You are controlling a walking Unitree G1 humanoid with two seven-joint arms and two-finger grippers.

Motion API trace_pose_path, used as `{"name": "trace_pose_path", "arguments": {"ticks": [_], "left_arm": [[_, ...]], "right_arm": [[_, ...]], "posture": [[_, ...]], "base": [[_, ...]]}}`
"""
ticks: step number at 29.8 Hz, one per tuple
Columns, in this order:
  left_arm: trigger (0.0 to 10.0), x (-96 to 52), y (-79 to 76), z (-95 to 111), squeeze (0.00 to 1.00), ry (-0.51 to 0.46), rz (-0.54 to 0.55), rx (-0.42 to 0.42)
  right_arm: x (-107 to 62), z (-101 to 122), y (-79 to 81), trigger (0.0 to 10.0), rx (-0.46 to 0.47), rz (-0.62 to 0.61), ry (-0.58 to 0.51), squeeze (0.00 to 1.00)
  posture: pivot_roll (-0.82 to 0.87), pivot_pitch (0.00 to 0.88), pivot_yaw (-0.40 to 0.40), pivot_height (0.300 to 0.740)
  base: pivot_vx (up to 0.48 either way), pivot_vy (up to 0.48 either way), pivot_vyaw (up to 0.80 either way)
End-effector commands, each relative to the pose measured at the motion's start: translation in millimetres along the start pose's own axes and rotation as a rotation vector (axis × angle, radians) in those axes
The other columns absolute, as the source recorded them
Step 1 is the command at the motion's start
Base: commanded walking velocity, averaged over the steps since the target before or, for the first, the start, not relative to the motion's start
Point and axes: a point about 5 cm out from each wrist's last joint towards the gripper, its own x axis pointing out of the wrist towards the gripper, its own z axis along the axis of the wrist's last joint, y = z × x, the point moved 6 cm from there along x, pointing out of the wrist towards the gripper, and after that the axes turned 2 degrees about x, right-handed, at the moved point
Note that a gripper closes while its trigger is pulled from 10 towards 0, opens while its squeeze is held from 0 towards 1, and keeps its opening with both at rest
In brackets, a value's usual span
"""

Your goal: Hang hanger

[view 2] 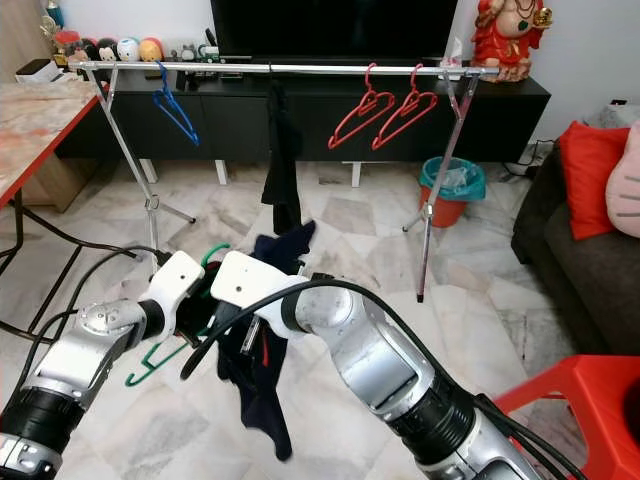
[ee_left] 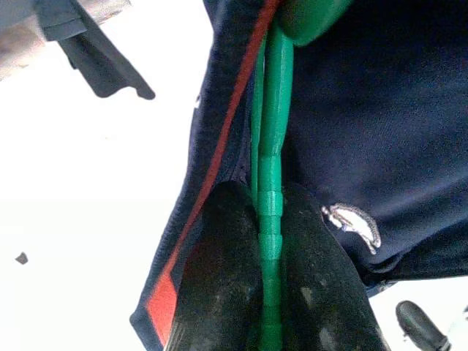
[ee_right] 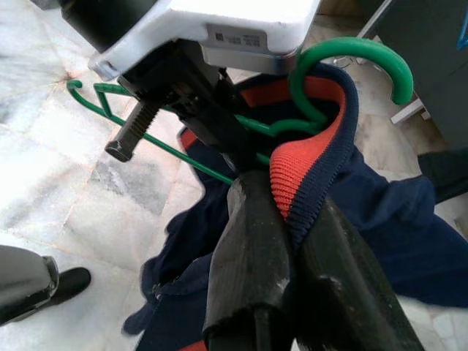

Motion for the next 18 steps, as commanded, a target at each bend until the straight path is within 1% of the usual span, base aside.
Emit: {"name": "trace_pose_path", "arguments": {"ticks": [1, 3, 4, 7, 9, 10, 13, 16, 17, 18], "left_arm": [[10.0, -4.6, -0.2, 11, 0.0, -0.036, -0.025, 0.001], [10.0, -5.7, -6.2, 10, 0.0, -0.038, -0.065, -0.001], [10.0, -7.1, -12.2, 9, 0.0, -0.035, -0.101, 0.006], [10.0, -8.5, -17.7, 8, 0.0, -0.032, -0.134, 0.007], [10.0, -8.7, -18.7, 8, 0.0, -0.032, -0.139, 0.007], [10.0, -8.3, -20.4, 9, 0.0, -0.036, -0.147, 0.003], [10.0, -8.0, -21.8, 11, 0.0, -0.045, -0.153, -0.001], [10.0, -7.6, -22.6, 12, 0.0, -0.048, -0.154, -0.008], [10.0, -7.3, -23.7, 12, 0.0, -0.049, -0.159, -0.009], [10.0, -7.1, -24.1, 13, 0.0, -0.05, -0.16, -0.011]], "right_arm": [[-2.5, 8, -3.8, 10.0, -0.028, -0.005, -0.026, 0.0], [-2.7, 7, -6.1, 10.0, -0.033, -0.019, -0.028, 0.0], [-3.1, 7, -9.1, 10.0, -0.036, -0.032, -0.03, 0.0], [-3.6, 7, -12.2, 10.0, -0.046, -0.039, -0.033, 0.0], [-3.8, 7, -11.9, 10.0, -0.05, -0.035, -0.032, 0.0], [-4.4, 4, -8.8, 10.0, -0.066, -0.016, -0.025, 0.0], [-5.0, 2, -6.4, 10.0, -0.075, -0.001, -0.019, 0.0], [-5.5, -3, -9.9, 10.0, -0.075, -0.015, -0.004, 0.0], [-5.6, -4, -10.4, 10.0, -0.075, -0.015, -0.004, 0.86], [-6.0, -4, -9.5, 10.0, -0.079, -0.008, -0.005, 1.0]], "posture": [[-0.1, 0.0, 0.01, 0.74], [-0.1, 0.0, 0.01, 0.74], [-0.1, 0.0, 0.01, 0.74], [-0.1, 0.0, 0.015, 0.74], [-0.1, 0.0, 0.015, 0.74], [-0.1, 0.0, 0.015, 0.74], [-0.1, 0.0, 0.015, 0.74], [-0.1, 0.0, 0.015, 0.74], [-0.1, 0.0, 0.015, 0.74], [-0.1, 0.0, 0.015, 0.74]], "base": [[0.0, 0.0, 0.0], [0.0, 0.0, 0.0], [0.0, 0.0, 0.0], [0.0, 0.0, 0.0], [0.0, 0.0, 0.0], [0.0, 0.0, 0.0], [0.0, 0.0, 0.0], [0.0, 0.0, 0.0], [0.0, 0.0, 0.0], [0.0, 0.0, 0.0]]}}
